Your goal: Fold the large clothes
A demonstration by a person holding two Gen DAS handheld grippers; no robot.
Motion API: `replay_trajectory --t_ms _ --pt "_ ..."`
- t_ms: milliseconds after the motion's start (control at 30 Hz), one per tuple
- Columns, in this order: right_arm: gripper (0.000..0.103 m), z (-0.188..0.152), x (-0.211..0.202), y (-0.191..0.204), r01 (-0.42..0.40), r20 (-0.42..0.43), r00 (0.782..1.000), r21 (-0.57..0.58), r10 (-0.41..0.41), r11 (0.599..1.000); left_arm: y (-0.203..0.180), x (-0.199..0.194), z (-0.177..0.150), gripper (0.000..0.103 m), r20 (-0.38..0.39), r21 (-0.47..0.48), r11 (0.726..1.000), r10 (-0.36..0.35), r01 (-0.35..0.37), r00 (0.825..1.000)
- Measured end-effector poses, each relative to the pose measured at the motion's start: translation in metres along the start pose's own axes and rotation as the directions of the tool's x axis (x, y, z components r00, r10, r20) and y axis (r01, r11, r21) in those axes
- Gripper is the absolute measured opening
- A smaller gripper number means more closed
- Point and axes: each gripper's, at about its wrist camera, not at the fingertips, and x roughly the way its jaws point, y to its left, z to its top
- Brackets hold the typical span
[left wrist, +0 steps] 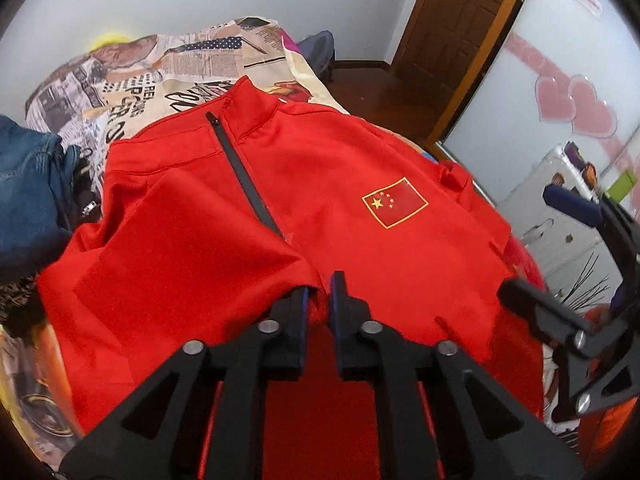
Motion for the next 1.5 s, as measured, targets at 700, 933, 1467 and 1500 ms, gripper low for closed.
replay_trajectory --t_ms 700,933,1467,1500 --pt "0.103 0.048 0.019 0.083 -0.142 -0.022 0.990 -0.259 0.141 0.955 0.146 -0.148 -0.041 0.081 0.203 -0.175 0.902 0.426 -0.395 0.882" --pt "0.098 0.052 0.054 0.140 -0.286 -0.152 0.957 -0.348 0.247 0.893 0.194 -0.135 -0.088 0.081 0.092 -0.266 0.873 0.445 -0.408 0.891" --pt "0.066 0.022 0.135 0.202 -0.394 -0.419 0.880 -0.378 0.225 0.838 0.203 -0.059 -0.145 0.081 -0.058 -0.248 0.918 0.305 -0.309 0.951" --pt "0.066 0.020 0.137 0.204 -0.399 -0.420 0.878 -0.380 0.228 0.835 0.201 -0.053 -0.147 0.081 -0.068 -0.244 0.922 0.293 -0.300 0.954"
